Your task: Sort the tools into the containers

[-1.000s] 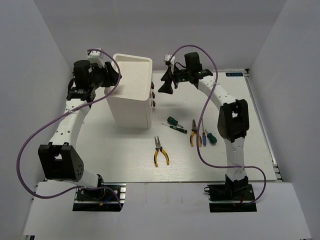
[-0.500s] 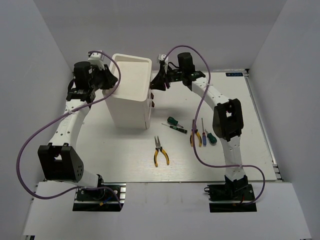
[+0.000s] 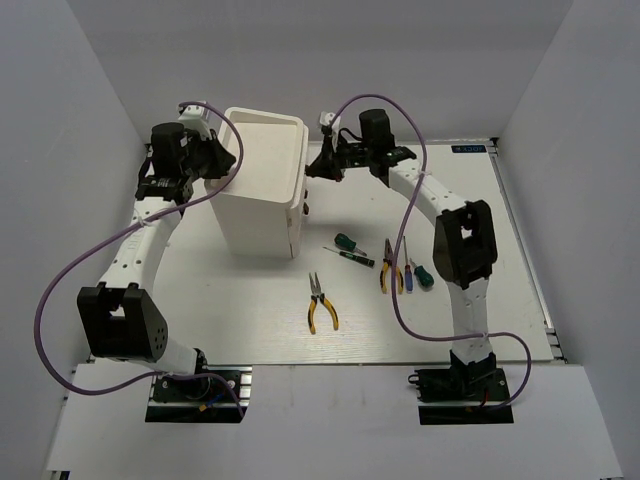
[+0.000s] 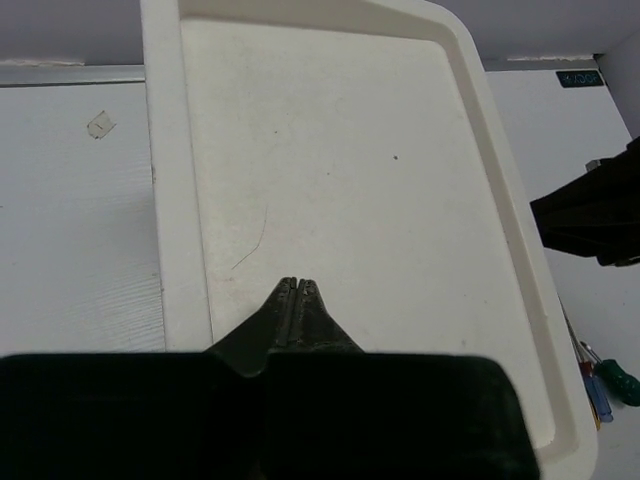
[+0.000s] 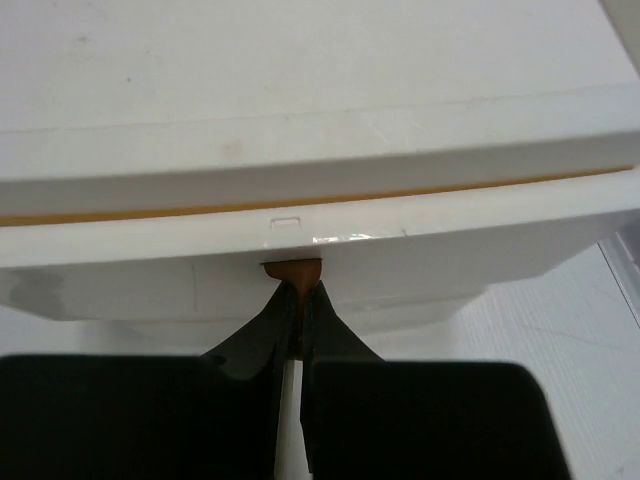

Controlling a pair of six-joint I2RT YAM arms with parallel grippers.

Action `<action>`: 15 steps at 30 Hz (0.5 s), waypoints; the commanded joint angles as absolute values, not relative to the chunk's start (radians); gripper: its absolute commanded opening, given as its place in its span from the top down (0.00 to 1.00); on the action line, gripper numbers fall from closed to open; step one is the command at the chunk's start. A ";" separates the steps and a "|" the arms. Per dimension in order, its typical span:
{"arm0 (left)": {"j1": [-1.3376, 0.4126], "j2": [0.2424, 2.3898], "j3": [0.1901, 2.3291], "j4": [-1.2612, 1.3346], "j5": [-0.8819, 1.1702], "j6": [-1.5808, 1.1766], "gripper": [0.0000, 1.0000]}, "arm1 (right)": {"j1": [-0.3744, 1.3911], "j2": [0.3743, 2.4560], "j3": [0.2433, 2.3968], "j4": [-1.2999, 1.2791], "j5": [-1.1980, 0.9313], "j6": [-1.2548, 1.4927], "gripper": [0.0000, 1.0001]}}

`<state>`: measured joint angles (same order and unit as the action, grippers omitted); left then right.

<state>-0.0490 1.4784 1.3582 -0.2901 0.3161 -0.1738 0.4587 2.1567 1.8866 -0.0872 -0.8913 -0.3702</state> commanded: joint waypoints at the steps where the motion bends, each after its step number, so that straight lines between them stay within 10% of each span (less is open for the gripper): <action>1: -0.041 1.508 1.355 -0.403 0.207 -0.183 1.00 | 0.400 2.085 1.849 -0.231 -0.720 -0.460 1.00; 15: -0.041 1.497 1.322 -0.414 0.150 -0.221 1.00 | 0.287 2.016 1.723 -0.307 -0.541 -0.472 1.00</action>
<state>-0.0631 1.4773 1.3567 -0.2832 0.2462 -0.2337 0.3847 2.0178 1.7573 -0.2138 -0.7292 -0.4389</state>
